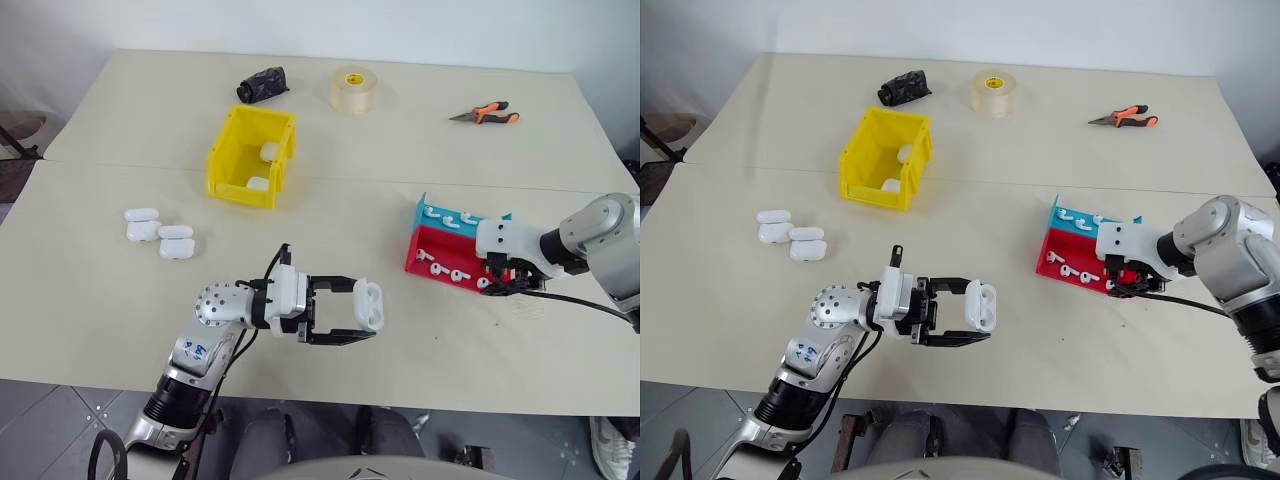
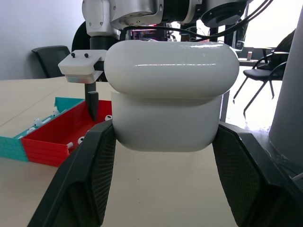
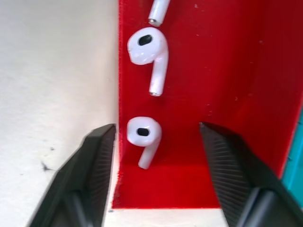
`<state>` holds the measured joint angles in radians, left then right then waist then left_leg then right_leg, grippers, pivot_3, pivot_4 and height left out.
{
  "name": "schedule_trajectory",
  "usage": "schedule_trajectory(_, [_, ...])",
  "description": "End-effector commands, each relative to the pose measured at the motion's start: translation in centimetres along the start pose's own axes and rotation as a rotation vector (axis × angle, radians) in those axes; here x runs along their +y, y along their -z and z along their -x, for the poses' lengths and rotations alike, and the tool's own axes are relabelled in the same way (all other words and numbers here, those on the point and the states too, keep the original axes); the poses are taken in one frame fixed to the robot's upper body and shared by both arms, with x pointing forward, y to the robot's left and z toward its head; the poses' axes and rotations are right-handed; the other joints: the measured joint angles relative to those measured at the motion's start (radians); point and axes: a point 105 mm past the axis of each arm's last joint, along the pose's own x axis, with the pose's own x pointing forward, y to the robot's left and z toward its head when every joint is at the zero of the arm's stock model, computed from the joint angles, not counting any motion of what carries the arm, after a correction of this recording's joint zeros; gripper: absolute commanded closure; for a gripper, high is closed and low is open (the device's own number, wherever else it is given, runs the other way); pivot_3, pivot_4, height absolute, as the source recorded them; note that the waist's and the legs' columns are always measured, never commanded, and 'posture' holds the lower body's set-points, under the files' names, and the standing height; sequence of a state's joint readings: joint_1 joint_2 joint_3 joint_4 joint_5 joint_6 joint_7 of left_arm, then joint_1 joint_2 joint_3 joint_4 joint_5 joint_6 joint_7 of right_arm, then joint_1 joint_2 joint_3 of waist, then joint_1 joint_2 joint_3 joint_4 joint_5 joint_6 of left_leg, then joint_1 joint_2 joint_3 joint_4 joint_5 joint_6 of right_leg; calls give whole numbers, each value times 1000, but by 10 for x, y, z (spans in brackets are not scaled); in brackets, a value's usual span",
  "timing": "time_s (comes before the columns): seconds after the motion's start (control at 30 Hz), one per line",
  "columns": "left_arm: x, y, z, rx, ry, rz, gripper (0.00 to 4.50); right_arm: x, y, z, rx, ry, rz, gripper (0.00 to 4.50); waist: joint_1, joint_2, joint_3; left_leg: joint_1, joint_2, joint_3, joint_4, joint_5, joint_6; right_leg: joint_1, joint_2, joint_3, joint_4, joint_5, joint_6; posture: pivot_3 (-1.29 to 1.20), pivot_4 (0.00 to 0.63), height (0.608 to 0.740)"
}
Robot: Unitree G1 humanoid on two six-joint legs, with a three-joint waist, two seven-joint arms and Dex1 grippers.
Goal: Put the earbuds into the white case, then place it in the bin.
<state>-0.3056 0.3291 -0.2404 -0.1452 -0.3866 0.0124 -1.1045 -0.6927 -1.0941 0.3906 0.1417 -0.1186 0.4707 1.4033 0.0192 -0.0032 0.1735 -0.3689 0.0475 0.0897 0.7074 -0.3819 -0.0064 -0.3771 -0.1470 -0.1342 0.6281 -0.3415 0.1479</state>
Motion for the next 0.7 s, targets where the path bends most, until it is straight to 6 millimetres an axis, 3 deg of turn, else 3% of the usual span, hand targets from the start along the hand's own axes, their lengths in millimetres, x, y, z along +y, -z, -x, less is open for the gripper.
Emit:
schedule_trajectory(0.03, [-2, -10, -4, -22, 13, -40, 1776, 0, -2, 0, -2, 3, 2, 3026, -1, 0, 0, 0, 0, 0, 0, 0, 0, 0, 0, 0, 0, 0, 0, 0, 150, 740])
schedule_trajectory(0.4, [-1, -10, -3, -16, 11, -45, 1776, 1, -4, -2, -9, -6, 3, 3026, -5, 0, 0, 0, 0, 0, 1, 0, 0, 0, 0, 0, 1, 0, 0, 0, 150, 740])
schedule_trajectory(0.53, [-1, -10, -2, -15, 10, -48, 1776, 2, -5, -3, -13, -15, 5, 3838, -10, 0, 0, 0, 0, 0, 1, 0, 0, 1, 0, 0, 1, 0, 0, 0, 150, 740])
schedule_trajectory(0.7, [0, -10, 0, -10, 7, -55, 1776, 1, -9, 2, -42, 6, -13, 3838, -18, 0, 0, 0, 0, -1, 1, 0, 0, 1, 0, 0, 1, 0, 0, 0, 150, 740])
